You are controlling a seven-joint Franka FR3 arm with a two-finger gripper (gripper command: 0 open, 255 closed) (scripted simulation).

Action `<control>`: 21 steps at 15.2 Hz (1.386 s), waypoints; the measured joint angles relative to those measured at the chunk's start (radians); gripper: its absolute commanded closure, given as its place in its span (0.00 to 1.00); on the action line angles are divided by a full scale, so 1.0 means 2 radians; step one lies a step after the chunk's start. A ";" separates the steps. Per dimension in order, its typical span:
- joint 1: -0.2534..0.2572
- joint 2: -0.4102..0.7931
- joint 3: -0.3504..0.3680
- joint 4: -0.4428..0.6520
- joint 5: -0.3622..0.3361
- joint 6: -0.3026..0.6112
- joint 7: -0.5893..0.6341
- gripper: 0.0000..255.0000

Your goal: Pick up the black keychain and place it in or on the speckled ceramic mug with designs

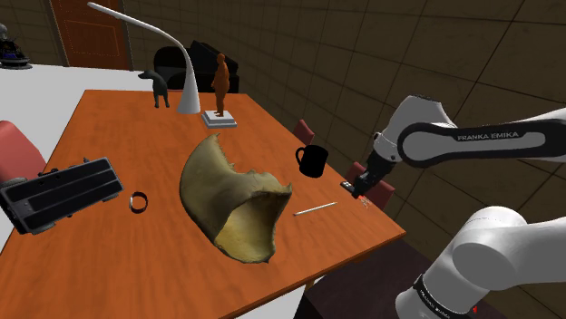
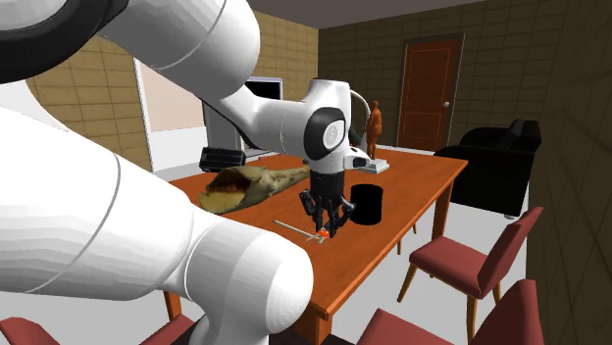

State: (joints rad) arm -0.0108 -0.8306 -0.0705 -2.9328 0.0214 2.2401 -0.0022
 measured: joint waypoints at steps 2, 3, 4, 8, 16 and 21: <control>0.000 -0.005 0.001 0.012 0.000 -0.017 0.001 1.00; 0.000 -0.009 0.001 0.017 0.000 -0.026 0.002 1.00; 0.000 -0.010 0.001 0.023 0.000 -0.033 0.002 1.00; 0.000 -0.022 0.004 0.045 0.000 -0.066 0.005 1.00; 0.000 -0.032 0.005 0.093 0.000 -0.126 0.008 1.00; 0.001 -0.036 0.007 0.124 0.001 -0.160 0.010 1.00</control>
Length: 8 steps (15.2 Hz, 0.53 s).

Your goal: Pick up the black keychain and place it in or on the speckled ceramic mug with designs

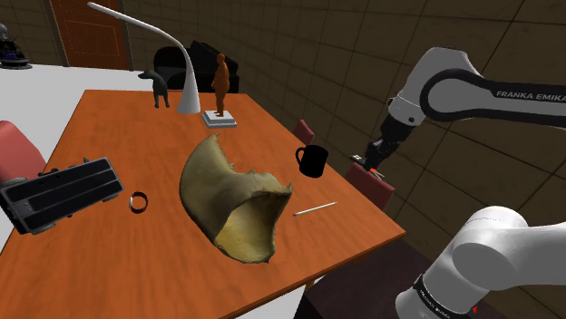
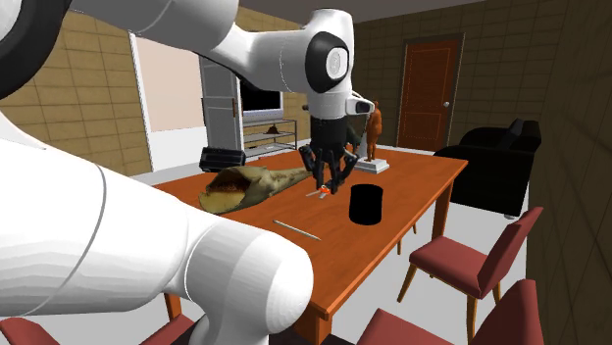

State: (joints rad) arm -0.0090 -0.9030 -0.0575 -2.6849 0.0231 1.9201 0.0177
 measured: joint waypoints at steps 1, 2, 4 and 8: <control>0.000 0.002 0.000 0.007 0.000 -0.006 0.000 1.00; 0.000 0.012 -0.002 0.016 -0.001 -0.004 -0.002 1.00; 0.002 0.051 -0.003 0.039 0.000 0.011 -0.003 1.00; 0.005 0.142 -0.010 0.105 0.002 0.036 -0.010 1.00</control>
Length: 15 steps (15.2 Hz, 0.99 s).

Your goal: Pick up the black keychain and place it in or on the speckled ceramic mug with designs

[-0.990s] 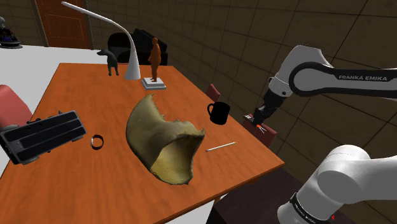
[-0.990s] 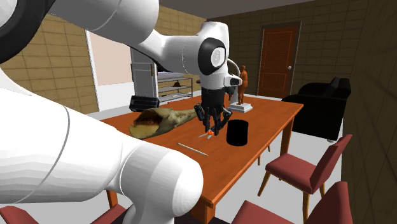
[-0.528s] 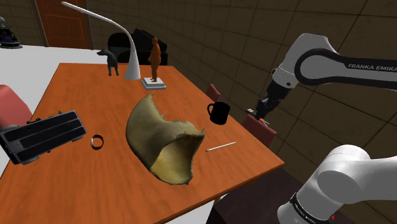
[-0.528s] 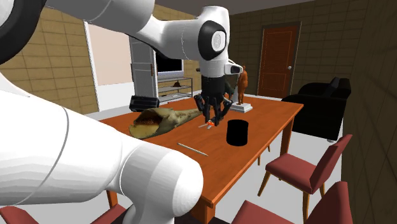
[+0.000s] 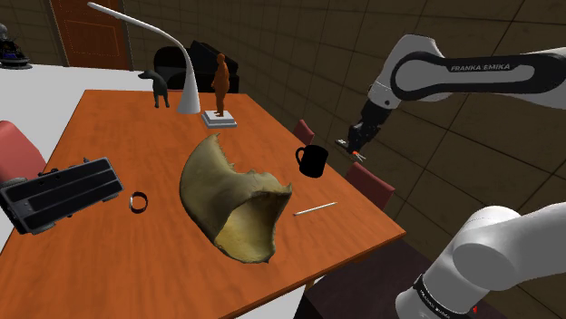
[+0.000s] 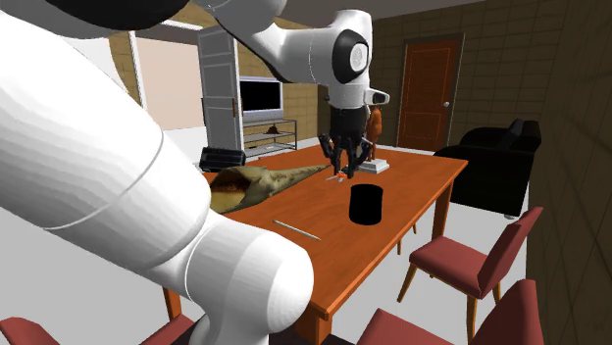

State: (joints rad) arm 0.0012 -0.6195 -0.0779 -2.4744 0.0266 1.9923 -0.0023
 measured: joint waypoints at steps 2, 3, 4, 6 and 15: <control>0.003 0.039 0.000 0.030 0.003 0.008 0.000 1.00; 0.004 0.065 -0.002 0.048 0.004 0.017 -0.002 1.00; 0.005 0.087 -0.004 0.069 0.005 0.017 -0.005 1.00; 0.005 0.123 -0.009 0.101 0.007 0.021 -0.011 1.00; 0.009 0.251 -0.015 0.217 0.021 0.032 -0.021 1.00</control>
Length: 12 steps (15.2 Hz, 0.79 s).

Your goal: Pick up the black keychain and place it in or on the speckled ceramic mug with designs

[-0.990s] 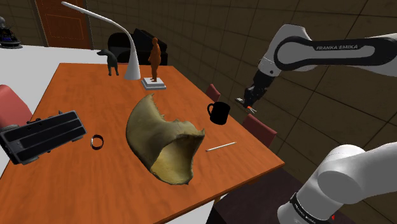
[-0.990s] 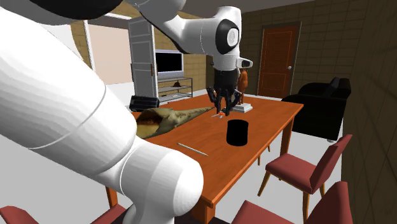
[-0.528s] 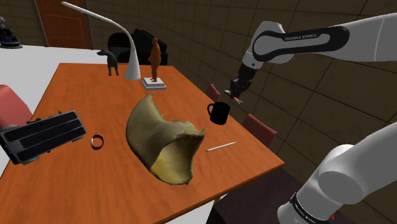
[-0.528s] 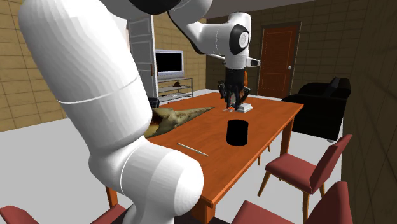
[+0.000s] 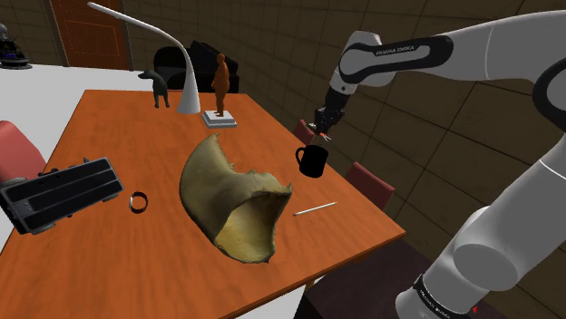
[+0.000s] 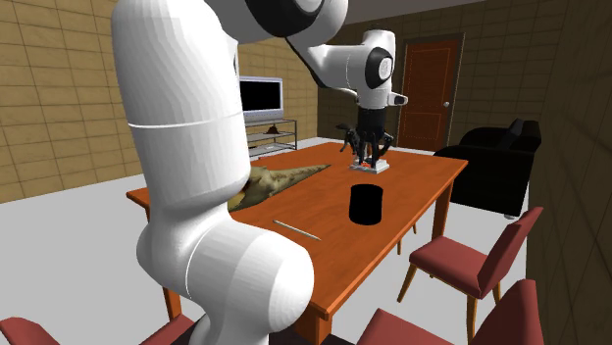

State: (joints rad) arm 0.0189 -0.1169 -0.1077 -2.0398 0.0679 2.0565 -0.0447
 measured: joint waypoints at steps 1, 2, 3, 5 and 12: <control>0.000 0.002 0.000 -0.004 0.000 0.006 -0.001 1.00; 0.000 0.004 -0.001 -0.010 0.001 0.013 -0.003 1.00; -0.001 0.005 -0.001 -0.014 0.001 0.019 -0.004 1.00; 0.000 0.009 -0.001 -0.023 0.002 0.032 -0.005 1.00; 0.000 0.023 -0.001 -0.056 0.007 0.078 -0.009 1.00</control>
State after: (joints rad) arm 0.0194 -0.0715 -0.1095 -2.1523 0.0811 2.2133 -0.0628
